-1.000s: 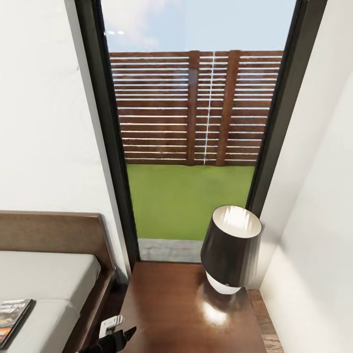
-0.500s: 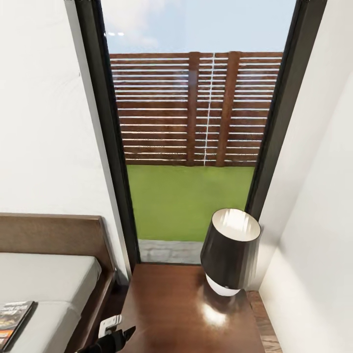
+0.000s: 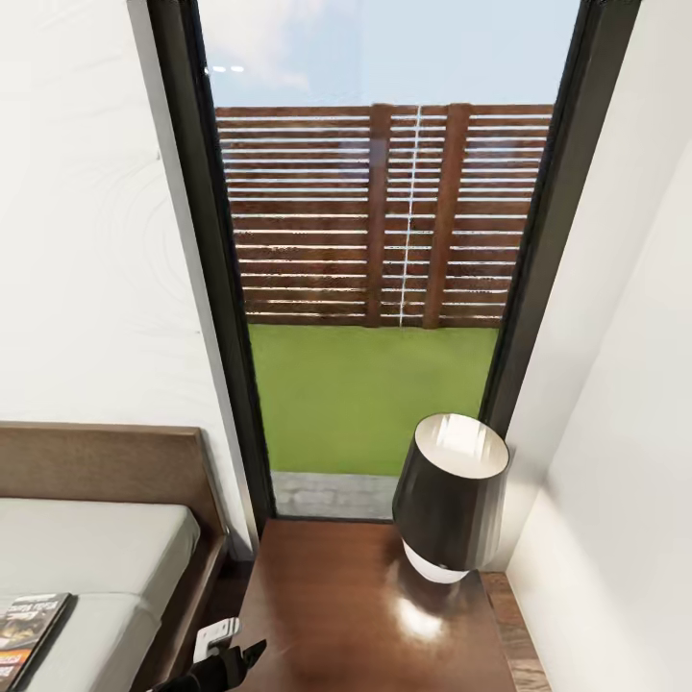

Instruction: In the bedroom, move the book from the bed onto either nightstand, and place the two sandals side by side next to the bed.

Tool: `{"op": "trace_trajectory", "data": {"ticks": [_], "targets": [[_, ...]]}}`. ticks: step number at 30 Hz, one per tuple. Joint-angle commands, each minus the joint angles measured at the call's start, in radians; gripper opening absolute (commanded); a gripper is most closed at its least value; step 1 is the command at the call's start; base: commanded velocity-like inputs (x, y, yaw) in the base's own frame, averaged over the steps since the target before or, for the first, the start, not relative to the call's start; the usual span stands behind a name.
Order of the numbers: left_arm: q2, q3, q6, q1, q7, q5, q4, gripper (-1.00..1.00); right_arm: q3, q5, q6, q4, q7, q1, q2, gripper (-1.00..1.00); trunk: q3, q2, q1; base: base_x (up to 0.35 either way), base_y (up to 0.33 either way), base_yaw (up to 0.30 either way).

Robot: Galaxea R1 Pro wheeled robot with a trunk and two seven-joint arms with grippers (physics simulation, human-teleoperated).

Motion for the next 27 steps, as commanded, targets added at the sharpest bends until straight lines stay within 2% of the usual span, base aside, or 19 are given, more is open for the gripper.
{"op": "trace_trajectory", "data": {"ticks": [1,27], "targets": [[0.000,0.007,-0.006,-0.001,-0.002,-0.011,0.000,1.00,-0.008,0.006,-0.003,0.001,0.004,-0.001,0.000,1.00,0.002,0.006,-0.004,0.000,0.000,0.000],[0.000,0.007,-0.005,-0.001,-0.001,-0.012,0.000,1.00,-0.009,0.004,0.009,0.000,0.016,-0.001,-0.003,1.00,0.084,0.188,-0.104,0.000,0.000,0.000]]}}
